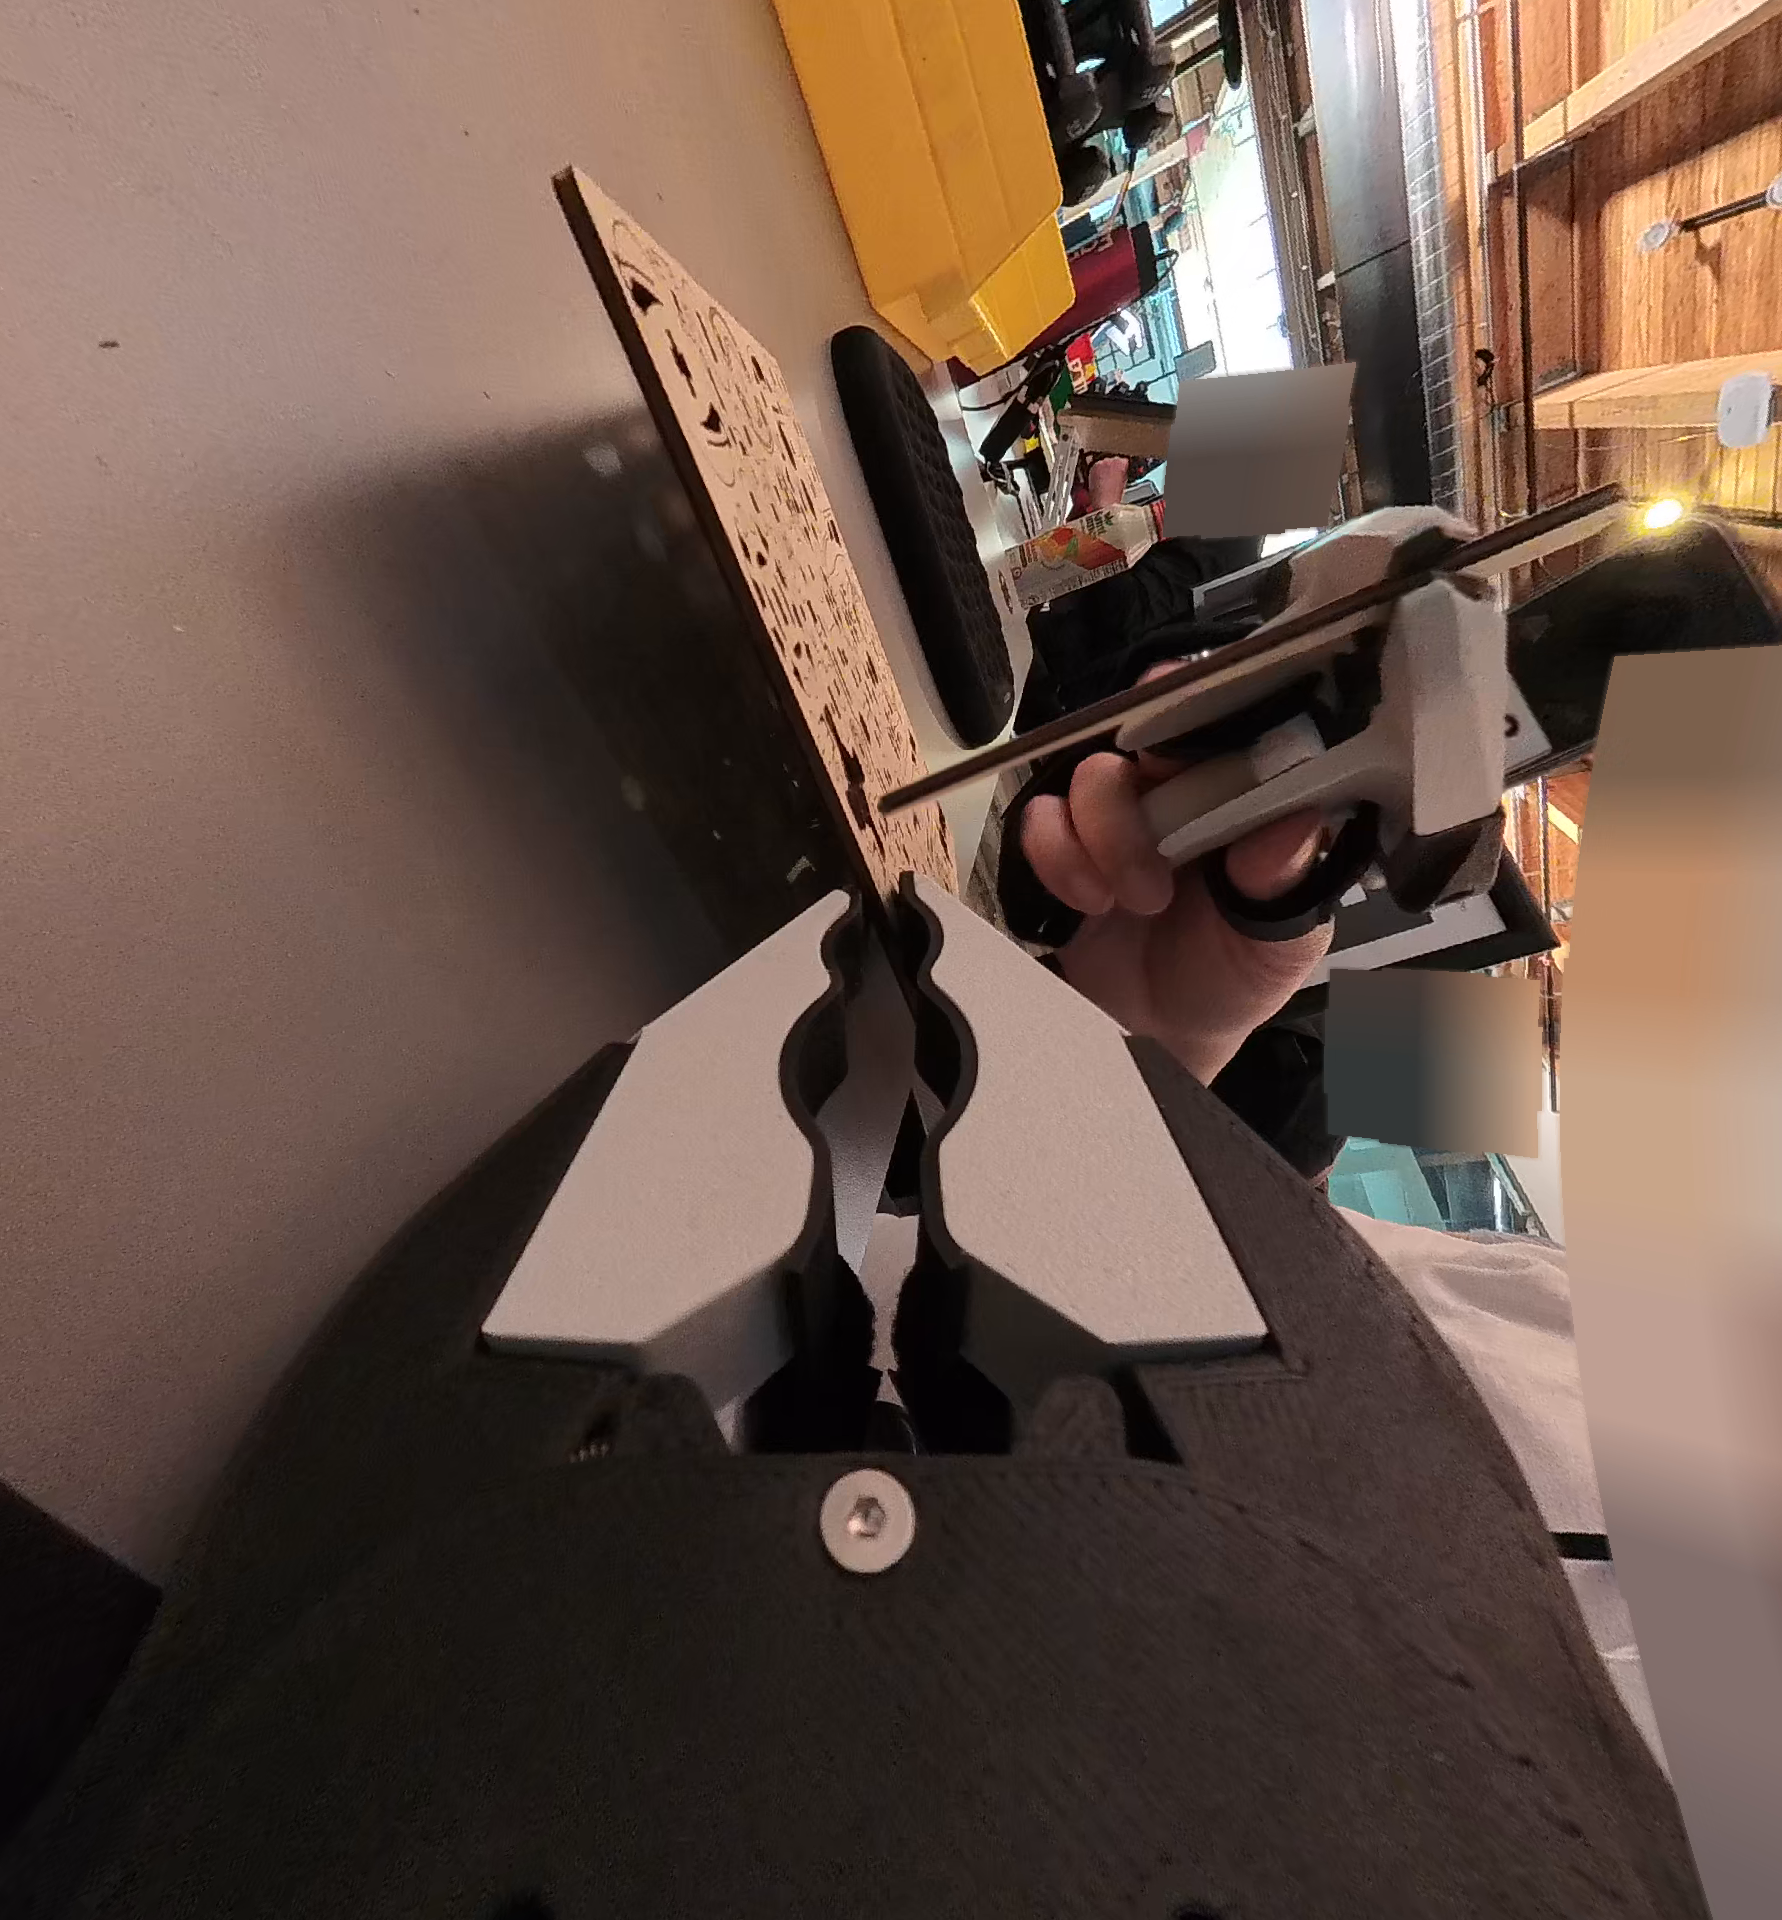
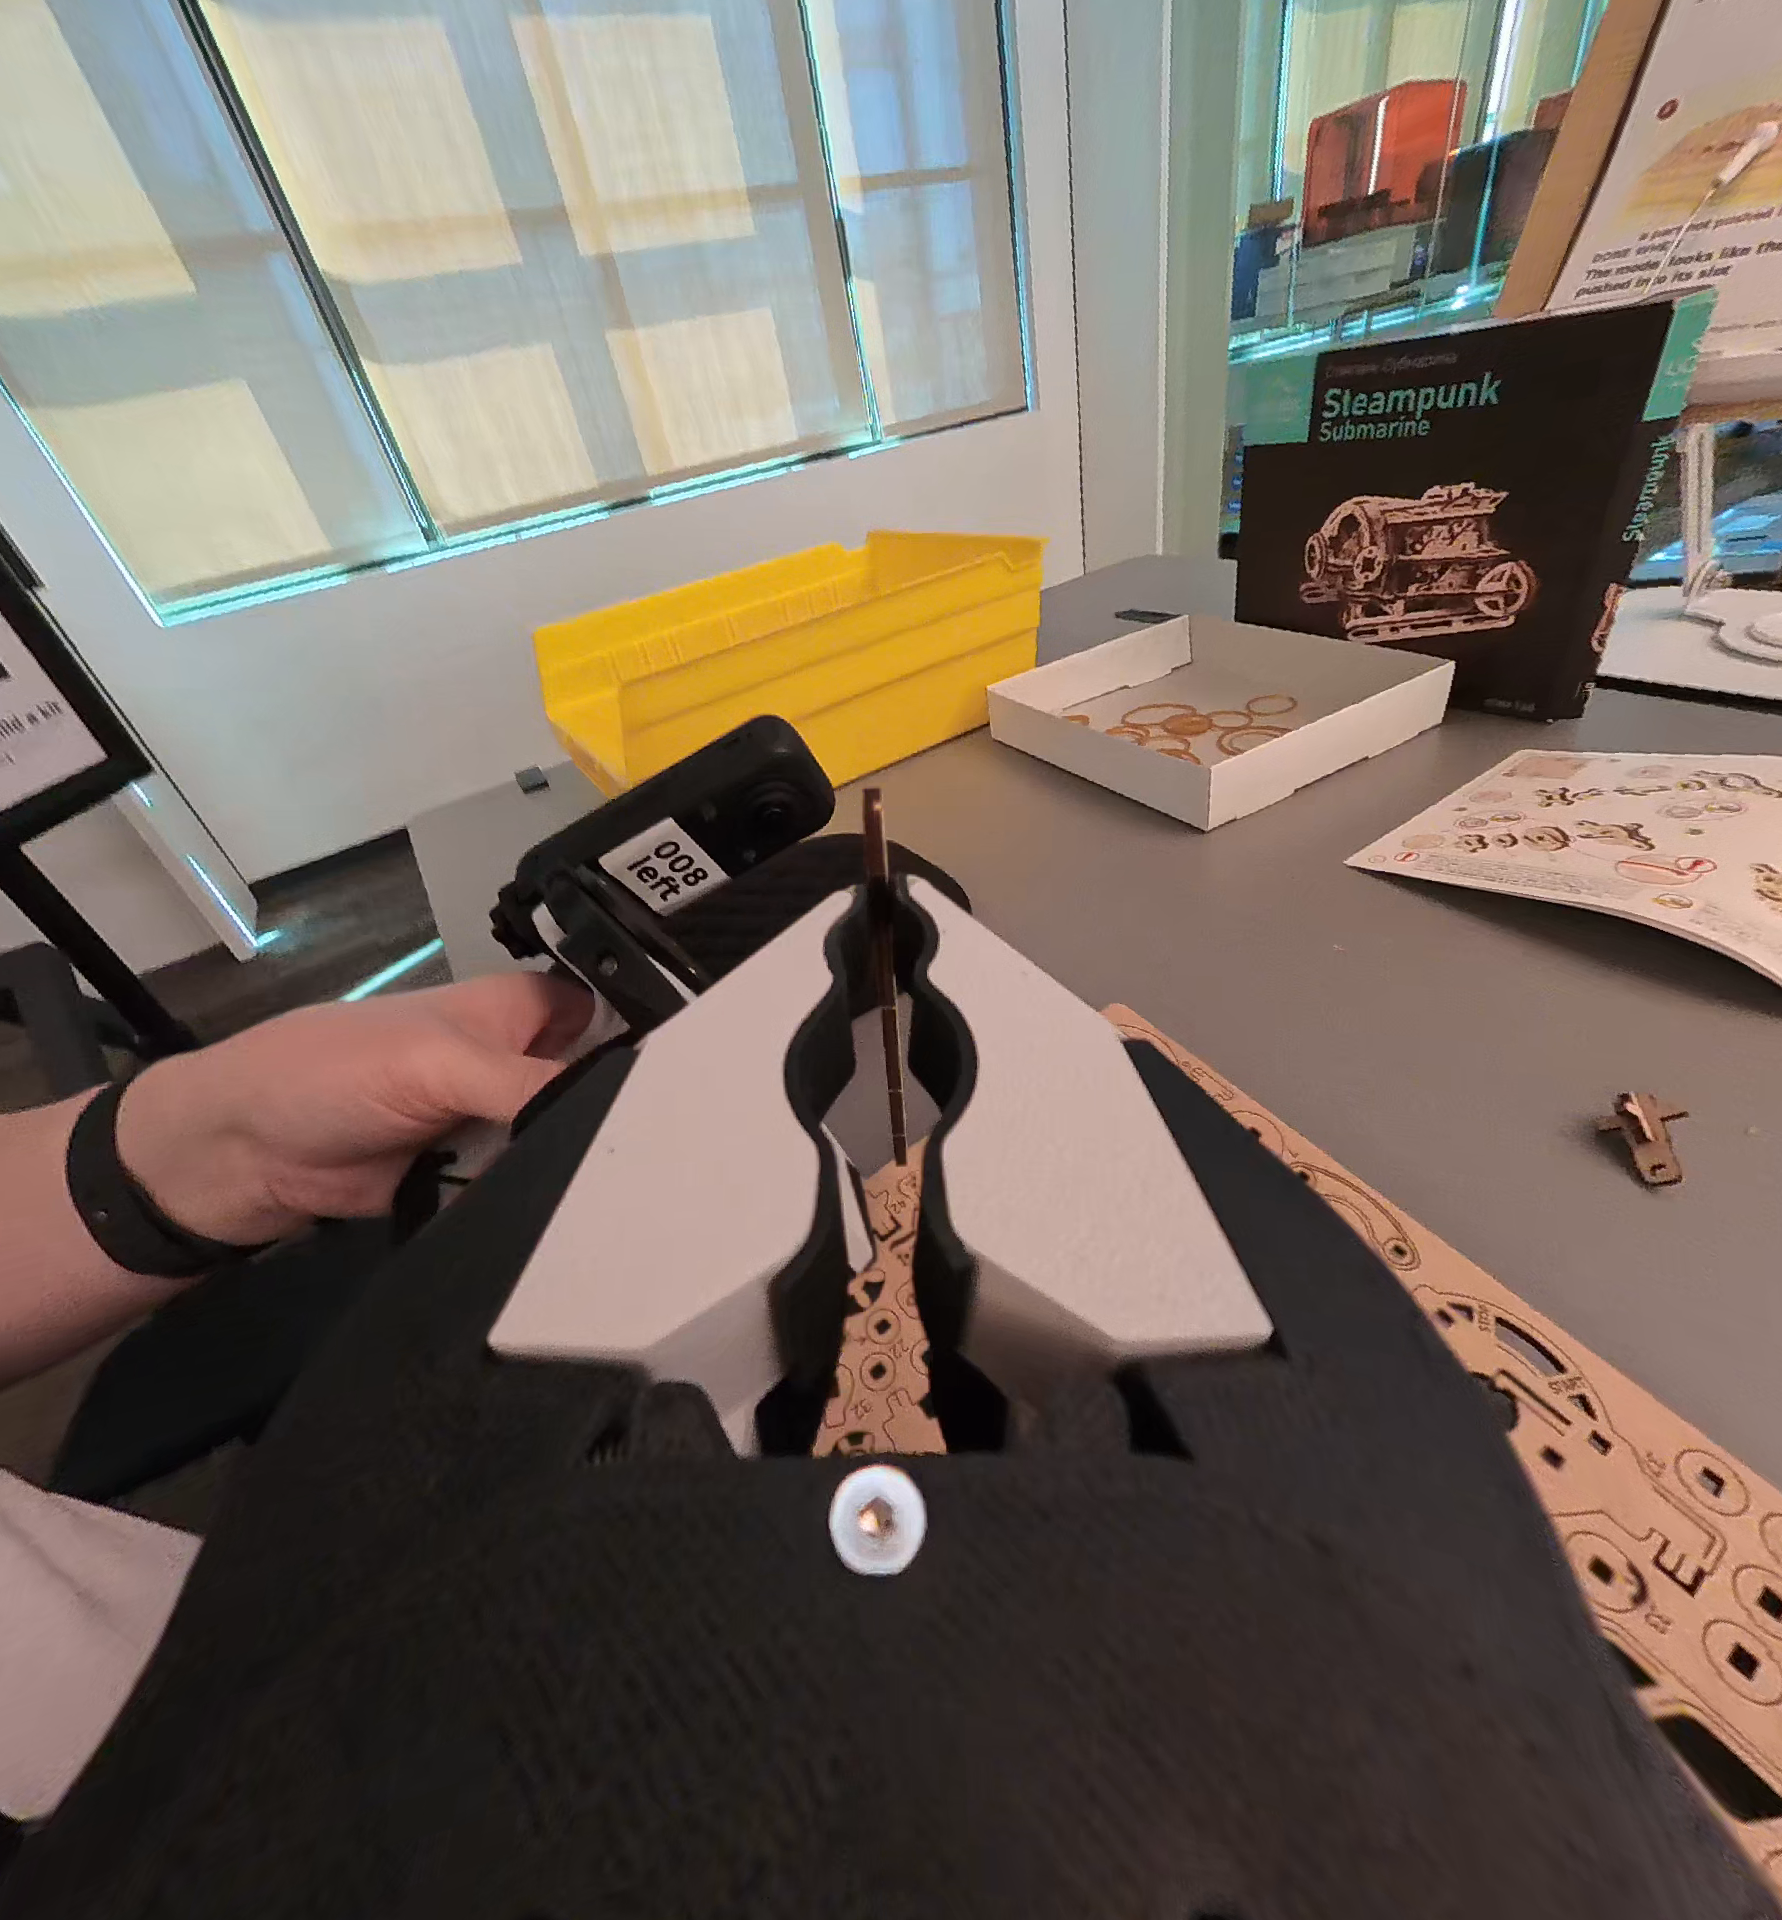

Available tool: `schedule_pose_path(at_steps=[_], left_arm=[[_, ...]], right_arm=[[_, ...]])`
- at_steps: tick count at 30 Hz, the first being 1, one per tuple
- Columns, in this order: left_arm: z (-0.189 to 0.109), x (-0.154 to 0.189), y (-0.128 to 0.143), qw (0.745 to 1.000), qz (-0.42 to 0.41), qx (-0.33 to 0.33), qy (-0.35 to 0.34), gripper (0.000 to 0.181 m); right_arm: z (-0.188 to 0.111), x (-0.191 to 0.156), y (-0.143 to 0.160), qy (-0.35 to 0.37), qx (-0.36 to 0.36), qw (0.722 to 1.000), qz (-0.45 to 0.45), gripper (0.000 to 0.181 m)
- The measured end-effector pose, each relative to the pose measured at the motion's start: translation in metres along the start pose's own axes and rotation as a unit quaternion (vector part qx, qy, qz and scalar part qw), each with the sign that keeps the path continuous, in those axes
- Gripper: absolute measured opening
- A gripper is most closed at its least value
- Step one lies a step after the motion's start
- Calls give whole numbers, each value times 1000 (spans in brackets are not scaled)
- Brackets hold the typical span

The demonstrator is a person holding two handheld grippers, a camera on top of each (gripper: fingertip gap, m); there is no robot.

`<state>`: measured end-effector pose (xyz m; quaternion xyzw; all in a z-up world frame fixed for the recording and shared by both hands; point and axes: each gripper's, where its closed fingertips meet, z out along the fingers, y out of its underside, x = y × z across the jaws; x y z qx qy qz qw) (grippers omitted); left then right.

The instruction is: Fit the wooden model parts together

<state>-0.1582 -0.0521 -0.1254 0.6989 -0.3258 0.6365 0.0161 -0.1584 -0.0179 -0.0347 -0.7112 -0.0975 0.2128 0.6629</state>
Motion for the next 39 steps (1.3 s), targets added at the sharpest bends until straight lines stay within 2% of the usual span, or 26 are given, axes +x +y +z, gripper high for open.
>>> schedule_pose_path(at_steps=[9,15,26,34,39], left_arm=[[0,0,-1,1000,3,3,0,3],[-1,3,-2,1000,4,8,10,1],[-2,4,-3,1000,7,13,15,2],[-2,4,-2,1000,9,12,11,3],[-1,3,-1,1000,8,9,8,3]], right_arm=[[2,-1,7,0,-46,998,-45,3],[-7,12,2,27,-20,999,-22,2],[-14,12,6,35,0,999,4,2],[-16,13,8,51,-13,998,-23,3],[-16,11,10,39,-7,999,-7,3]])
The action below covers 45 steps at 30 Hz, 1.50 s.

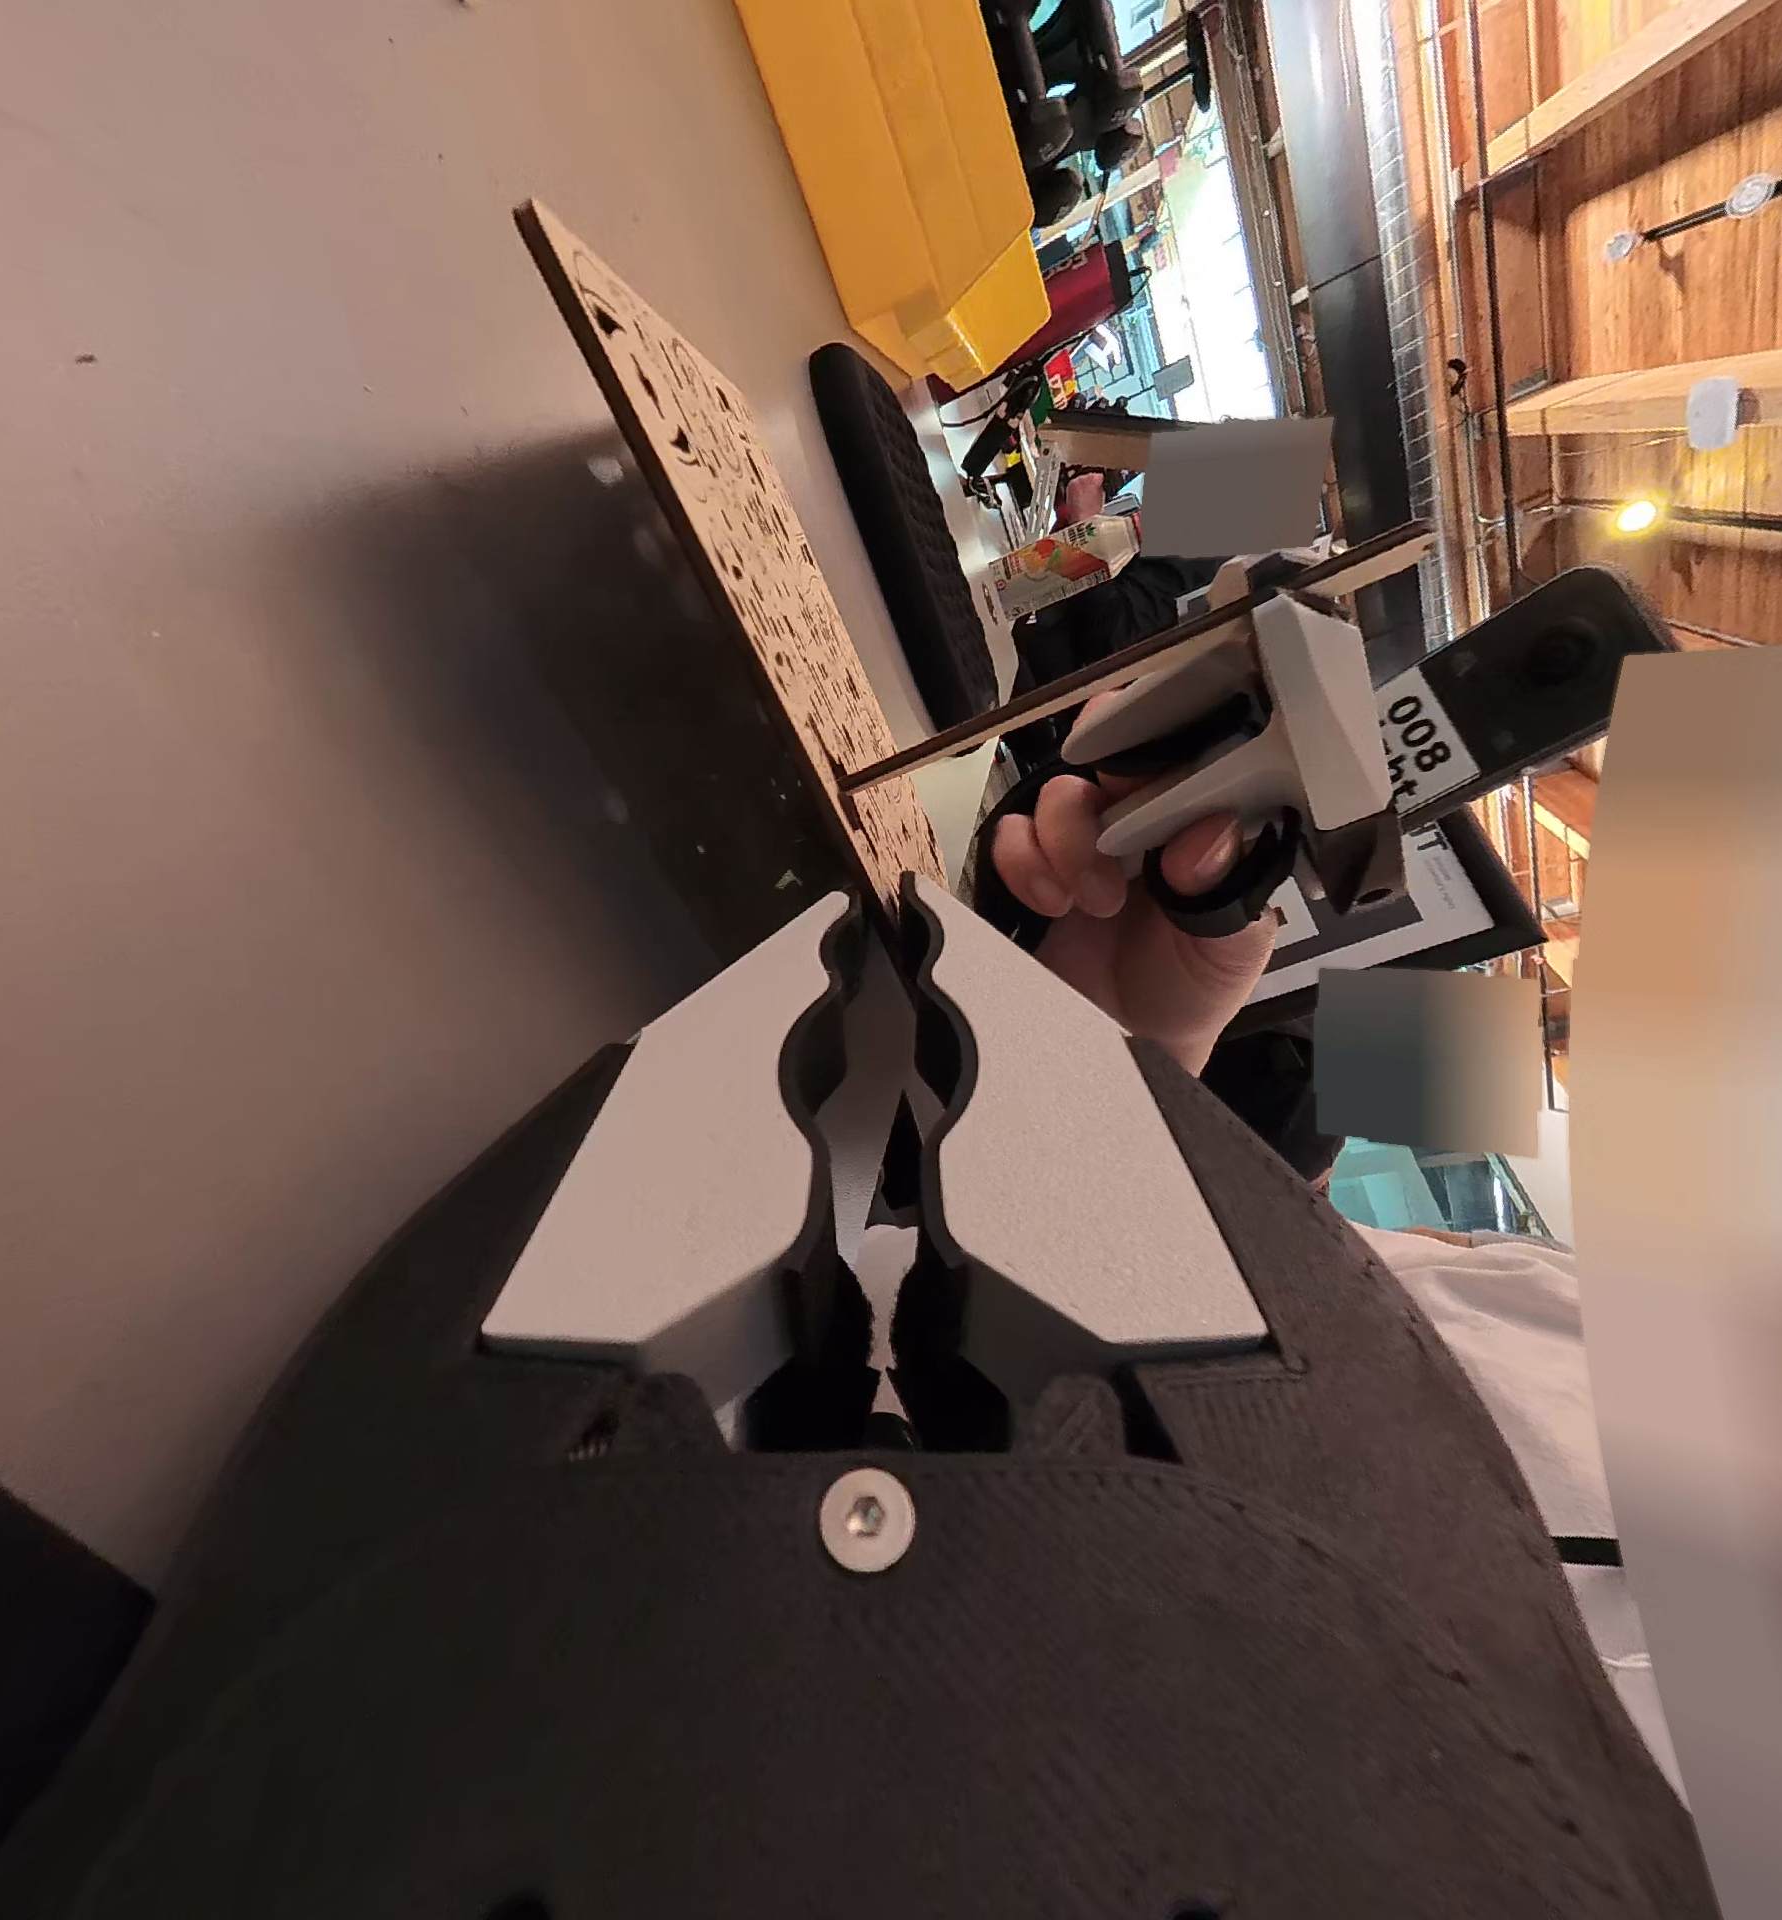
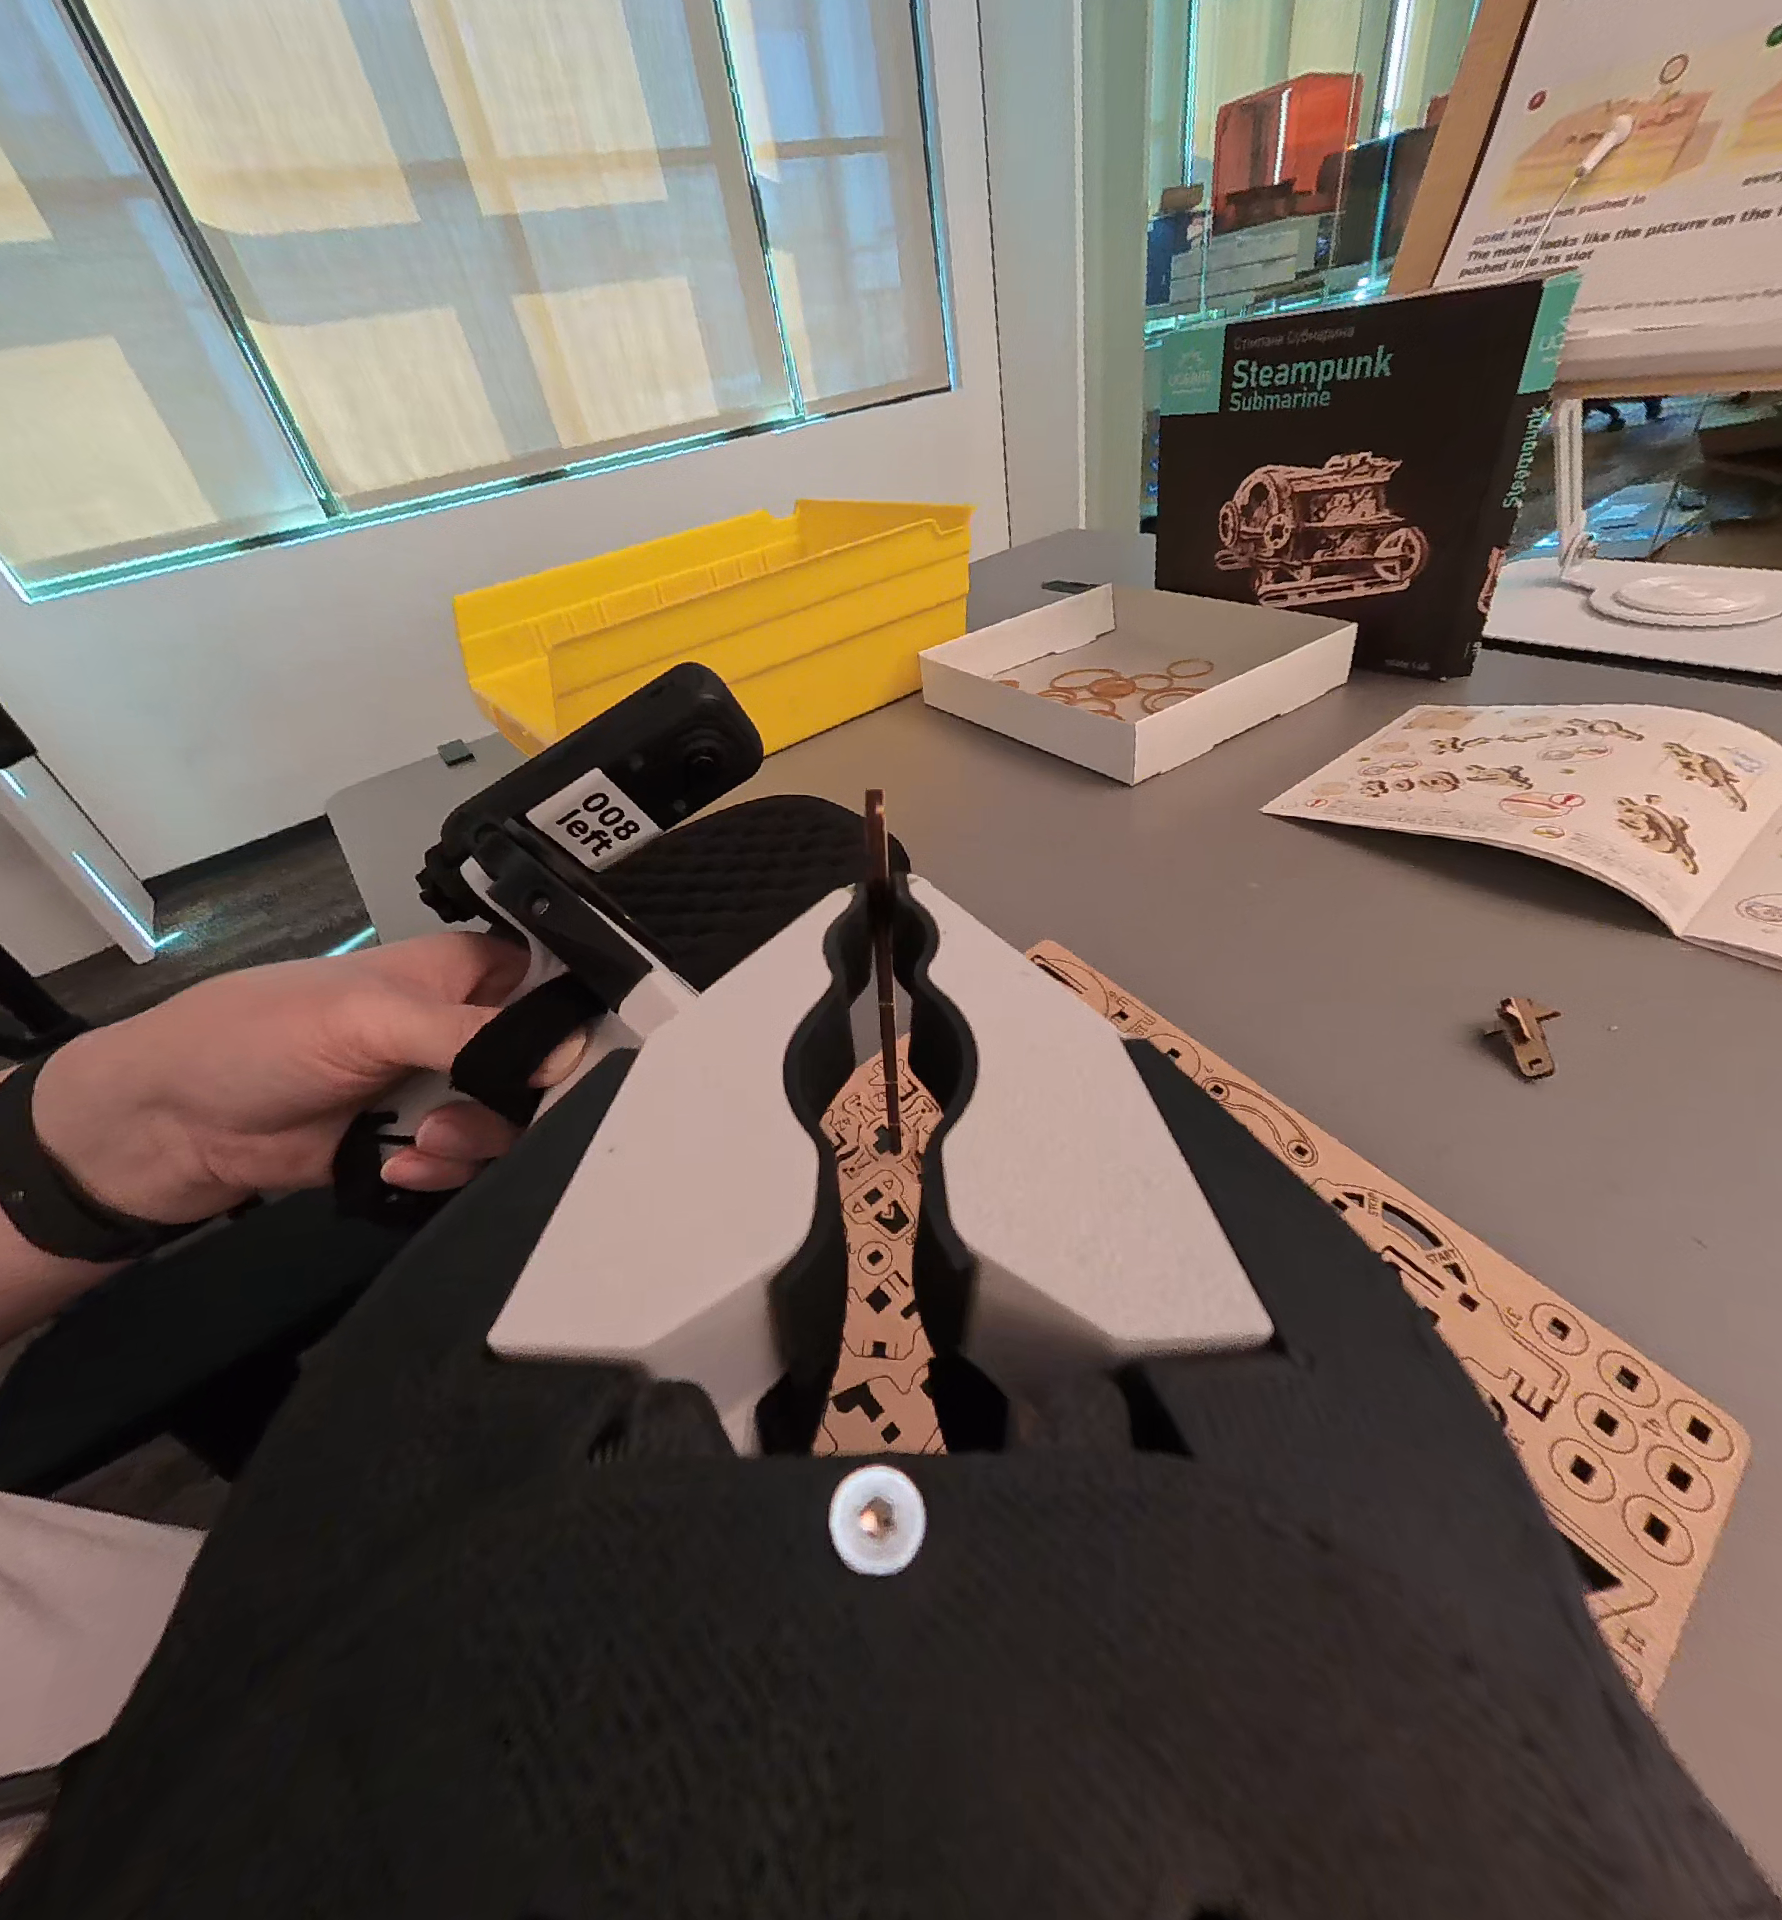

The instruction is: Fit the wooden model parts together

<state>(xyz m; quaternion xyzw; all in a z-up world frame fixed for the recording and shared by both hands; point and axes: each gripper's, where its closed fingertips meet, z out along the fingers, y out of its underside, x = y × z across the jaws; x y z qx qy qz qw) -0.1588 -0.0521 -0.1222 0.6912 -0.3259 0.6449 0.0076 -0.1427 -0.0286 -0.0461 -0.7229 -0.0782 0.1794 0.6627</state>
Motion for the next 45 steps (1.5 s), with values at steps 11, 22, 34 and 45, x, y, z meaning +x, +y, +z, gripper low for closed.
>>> schedule_pose_path(at_steps=[11,22,34,45], left_arm=[[-2,4,-3,1000,-2,9,15,1],[-1,2,-1,1000,-4,3,10,3],[-1,1,1,1000,-5,-1,5,3],[0,-1,2,1000,-8,-5,-3,3]], right_arm=[[-6,1,-6,-1,18,1000,0,2],[-7,7,1,-6,21,999,24,3],[-12,4,5,-6,28,999,15,3],[-11,3,9,-2,18,1000,11,3]])
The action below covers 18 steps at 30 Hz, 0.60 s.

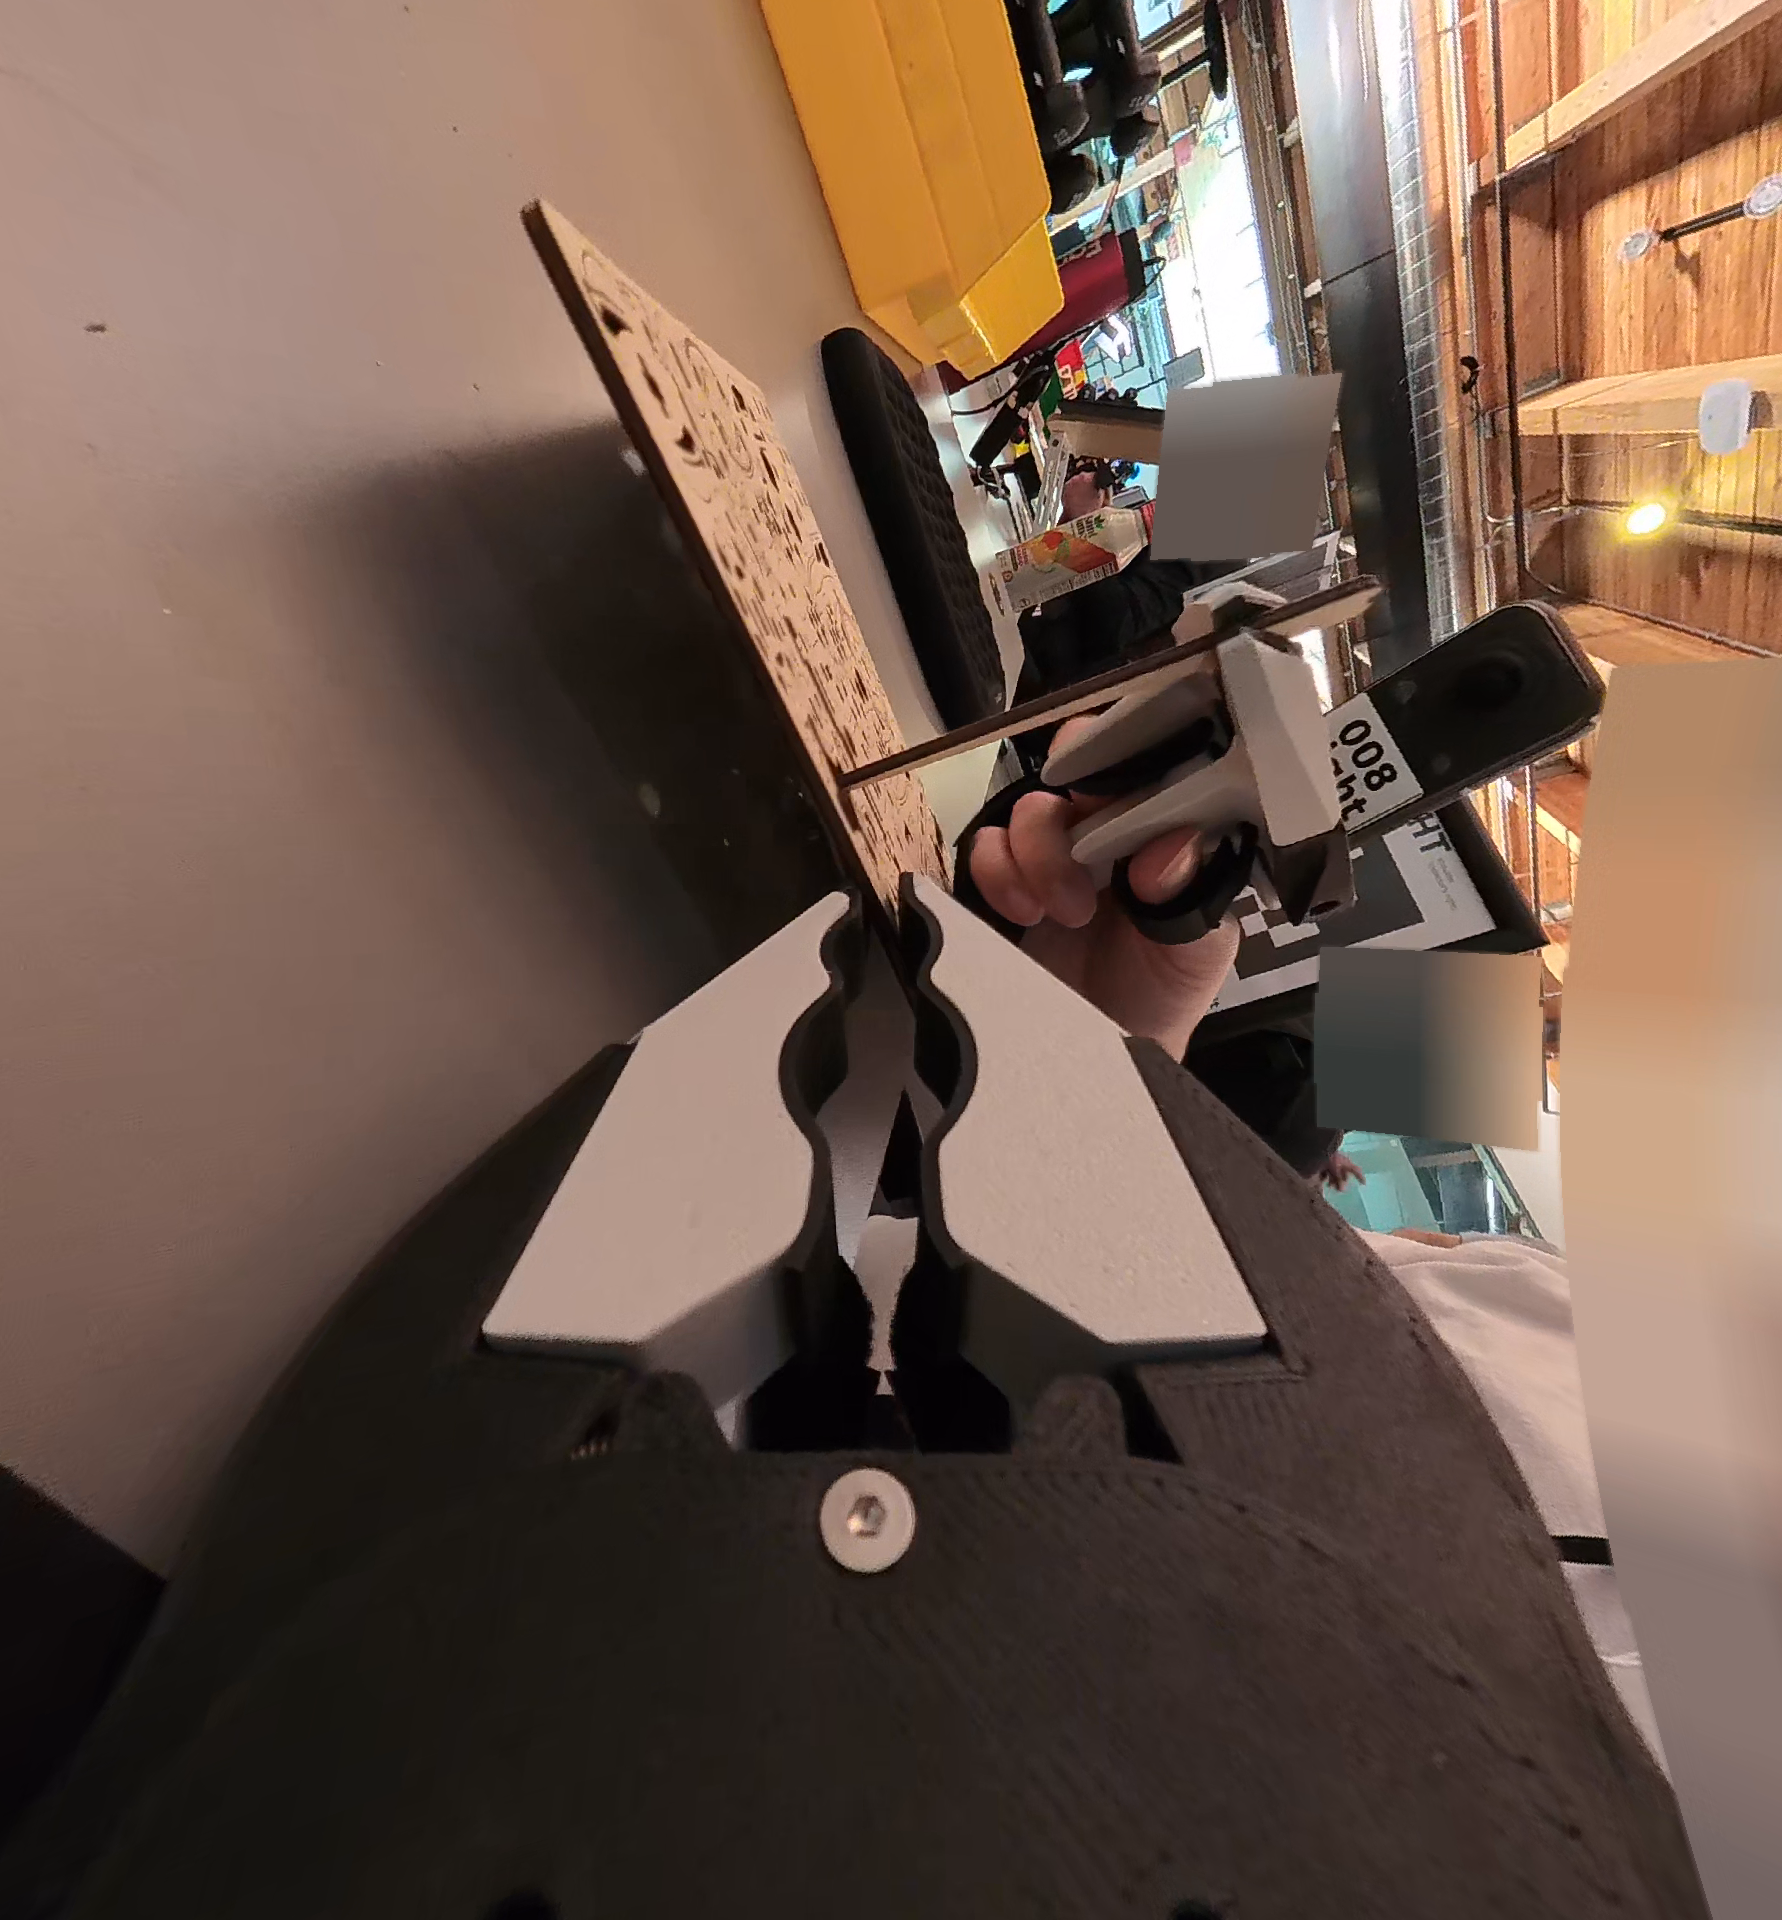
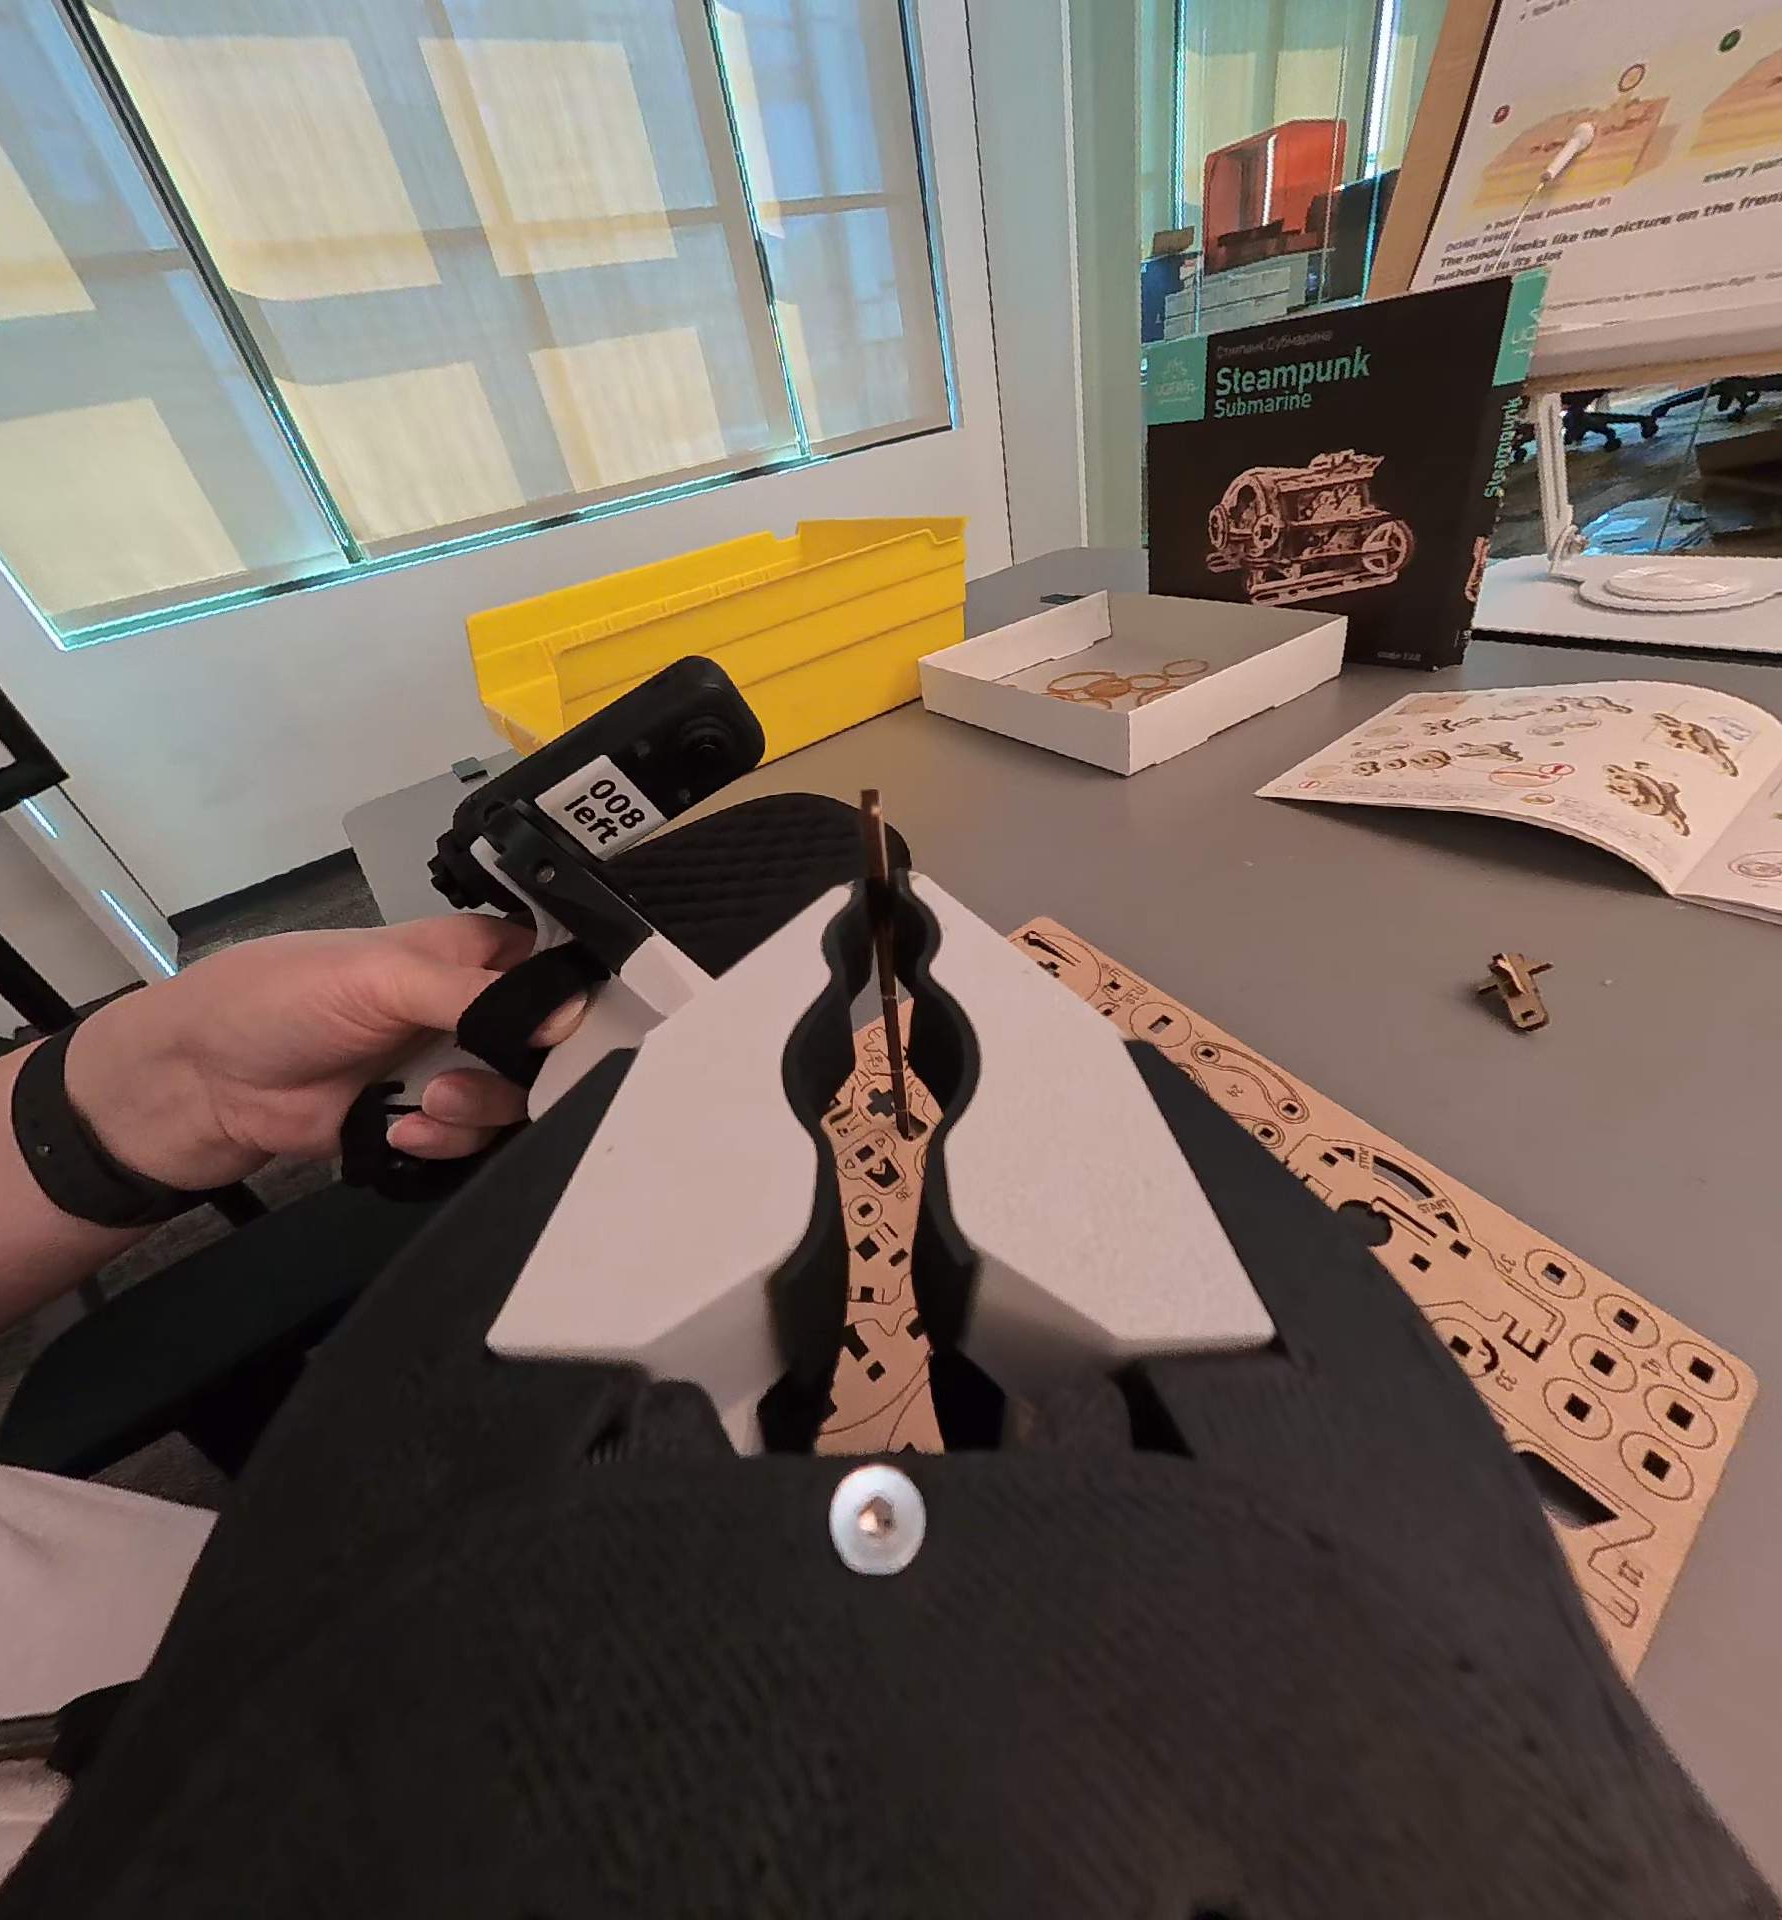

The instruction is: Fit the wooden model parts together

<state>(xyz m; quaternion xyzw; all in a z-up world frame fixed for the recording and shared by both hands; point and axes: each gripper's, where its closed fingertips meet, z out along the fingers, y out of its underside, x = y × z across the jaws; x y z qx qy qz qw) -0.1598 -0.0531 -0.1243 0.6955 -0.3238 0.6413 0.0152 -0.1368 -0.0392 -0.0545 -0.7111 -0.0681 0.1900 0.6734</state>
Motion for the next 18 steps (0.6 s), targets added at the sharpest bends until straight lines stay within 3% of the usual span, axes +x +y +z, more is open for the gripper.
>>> schedule_pose_path(at_steps=[18], left_arm=[[1,-5,1,1000,-2,-4,-17,2]], right_arm=[[3,-1,5,-7,-16,1000,-2,3]])
